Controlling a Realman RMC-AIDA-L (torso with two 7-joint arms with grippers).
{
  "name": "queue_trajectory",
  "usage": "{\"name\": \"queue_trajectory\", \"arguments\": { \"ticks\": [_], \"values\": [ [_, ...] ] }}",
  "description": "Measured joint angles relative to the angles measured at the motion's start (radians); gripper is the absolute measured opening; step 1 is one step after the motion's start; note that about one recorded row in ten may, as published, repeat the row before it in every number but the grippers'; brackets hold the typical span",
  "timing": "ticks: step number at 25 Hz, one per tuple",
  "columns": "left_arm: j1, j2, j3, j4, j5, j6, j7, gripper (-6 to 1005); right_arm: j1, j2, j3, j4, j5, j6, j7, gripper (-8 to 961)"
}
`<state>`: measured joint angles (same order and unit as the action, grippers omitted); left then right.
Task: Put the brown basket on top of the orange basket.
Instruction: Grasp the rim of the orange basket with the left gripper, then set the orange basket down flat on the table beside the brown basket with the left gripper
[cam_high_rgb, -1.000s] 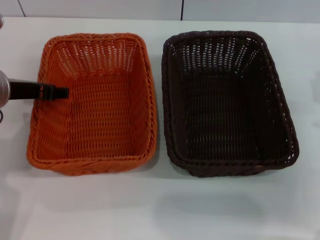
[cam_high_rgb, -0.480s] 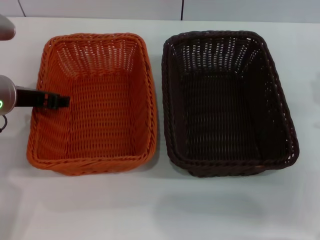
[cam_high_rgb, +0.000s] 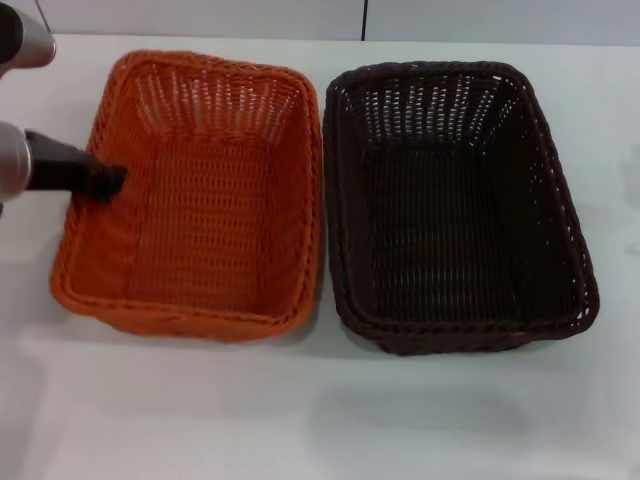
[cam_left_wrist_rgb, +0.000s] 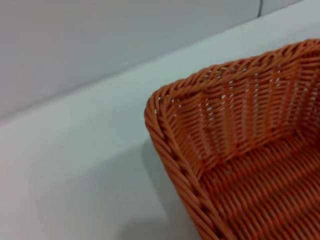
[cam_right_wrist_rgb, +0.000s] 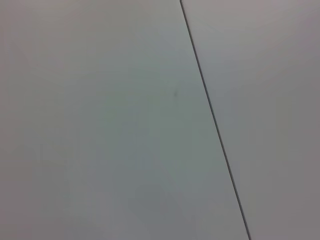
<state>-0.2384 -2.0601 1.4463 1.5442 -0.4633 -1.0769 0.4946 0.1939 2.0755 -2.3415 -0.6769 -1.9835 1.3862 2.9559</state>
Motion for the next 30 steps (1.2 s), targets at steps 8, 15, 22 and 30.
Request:
{"name": "queue_trajectory", "arguments": {
  "ticks": [8, 15, 22, 30],
  "values": [
    [-0.123, 0.003, -0.239, -0.051, -0.213, -0.064, 0.487, 240, 0.001, -0.001, 0.002, -0.001, 0.0, 0.001, 0.0, 828],
    [-0.314, 0.028, -0.521, -0.282, -0.46, -0.321, 0.982, 237, -0.003, -0.001, 0.002, 0.003, 0.002, 0.001, 0.0, 828],
    [-0.425, 0.044, -0.544, -0.412, -0.471, -0.404, 1.196, 208, -0.006, 0.001, 0.002, 0.003, 0.002, 0.001, 0.0, 828],
    [-0.502, 0.017, -0.535, -0.496, -0.464, -0.387, 1.289, 175, -0.003, 0.002, 0.001, 0.004, 0.001, 0.001, 0.0, 828]
  ]
}}
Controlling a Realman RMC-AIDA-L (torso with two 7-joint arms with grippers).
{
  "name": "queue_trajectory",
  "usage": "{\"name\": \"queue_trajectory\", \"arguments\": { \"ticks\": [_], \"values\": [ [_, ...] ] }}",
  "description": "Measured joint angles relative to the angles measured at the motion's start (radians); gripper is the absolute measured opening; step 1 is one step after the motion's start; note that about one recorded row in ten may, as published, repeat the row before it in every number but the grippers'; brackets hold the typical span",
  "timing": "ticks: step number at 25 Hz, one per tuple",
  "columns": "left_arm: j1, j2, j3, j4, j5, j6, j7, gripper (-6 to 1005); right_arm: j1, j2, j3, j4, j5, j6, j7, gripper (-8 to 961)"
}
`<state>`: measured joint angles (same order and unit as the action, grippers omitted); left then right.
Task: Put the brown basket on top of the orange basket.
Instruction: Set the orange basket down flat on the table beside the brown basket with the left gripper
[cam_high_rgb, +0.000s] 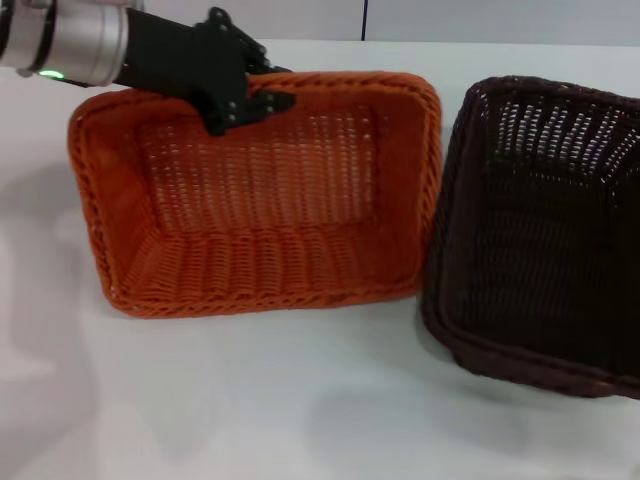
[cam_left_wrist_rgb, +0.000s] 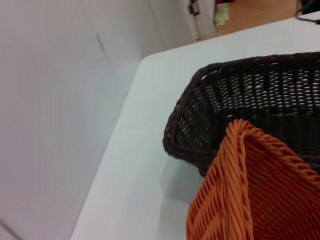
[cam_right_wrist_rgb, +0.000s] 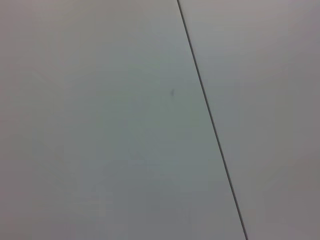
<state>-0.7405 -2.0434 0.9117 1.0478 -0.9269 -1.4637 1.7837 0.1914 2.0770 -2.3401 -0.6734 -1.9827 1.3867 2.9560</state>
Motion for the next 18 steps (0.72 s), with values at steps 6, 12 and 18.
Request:
{"name": "queue_trajectory", "arguments": {
  "ticks": [6, 12, 18],
  "values": [
    [-0.039, -0.014, -0.002, -0.032, 0.018, 0.026, -0.001, 176, 0.007, 0.0, -0.003, -0.002, -0.001, -0.004, 0.0, 827],
    [-0.051, -0.015, -0.003, -0.035, 0.025, 0.054, -0.012, 255, 0.014, -0.001, -0.004, -0.005, -0.001, -0.004, 0.0, 827],
    [-0.066, -0.014, -0.003, -0.008, 0.045, 0.057, -0.009, 443, 0.022, -0.002, -0.006, -0.006, -0.001, -0.004, 0.0, 827]
  ]
}}
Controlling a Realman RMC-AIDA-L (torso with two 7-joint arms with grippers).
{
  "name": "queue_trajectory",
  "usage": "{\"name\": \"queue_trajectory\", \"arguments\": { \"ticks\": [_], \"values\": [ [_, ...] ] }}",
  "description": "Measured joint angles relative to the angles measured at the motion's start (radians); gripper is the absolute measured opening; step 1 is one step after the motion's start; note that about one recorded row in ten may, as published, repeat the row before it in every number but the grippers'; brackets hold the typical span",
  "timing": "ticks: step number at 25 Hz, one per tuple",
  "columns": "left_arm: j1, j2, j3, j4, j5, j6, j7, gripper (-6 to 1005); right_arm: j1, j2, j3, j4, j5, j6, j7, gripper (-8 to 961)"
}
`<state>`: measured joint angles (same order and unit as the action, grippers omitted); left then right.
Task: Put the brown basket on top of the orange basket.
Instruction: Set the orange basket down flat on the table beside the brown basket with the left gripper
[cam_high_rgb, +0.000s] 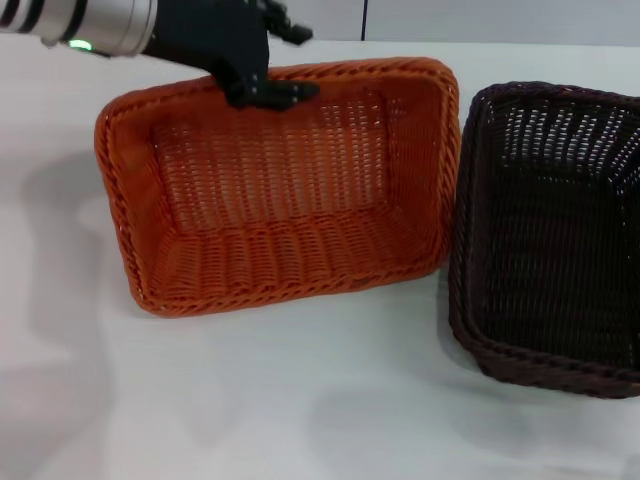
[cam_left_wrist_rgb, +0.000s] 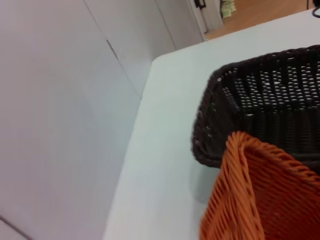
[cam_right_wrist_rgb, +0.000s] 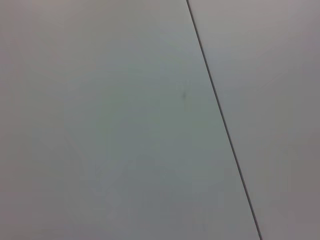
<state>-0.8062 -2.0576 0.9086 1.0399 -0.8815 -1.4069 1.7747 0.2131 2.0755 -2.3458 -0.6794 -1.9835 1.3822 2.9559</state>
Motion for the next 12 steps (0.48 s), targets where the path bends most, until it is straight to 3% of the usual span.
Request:
{"name": "queue_trajectory", "arguments": {
  "ticks": [4, 6, 12],
  "values": [
    [-0.001, 0.0, -0.002, 0.025, -0.003, 0.01, 0.001, 530, 0.003, 0.0, -0.001, -0.001, 0.0, 0.001, 0.0, 826],
    [-0.025, -0.001, 0.001, 0.0, 0.008, 0.083, 0.026, 574, 0.004, 0.0, -0.002, -0.003, -0.001, 0.002, 0.0, 826],
    [-0.046, -0.007, 0.002, -0.039, -0.014, 0.161, 0.072, 792, 0.005, 0.0, -0.005, -0.003, -0.001, 0.002, 0.0, 826]
  ]
}}
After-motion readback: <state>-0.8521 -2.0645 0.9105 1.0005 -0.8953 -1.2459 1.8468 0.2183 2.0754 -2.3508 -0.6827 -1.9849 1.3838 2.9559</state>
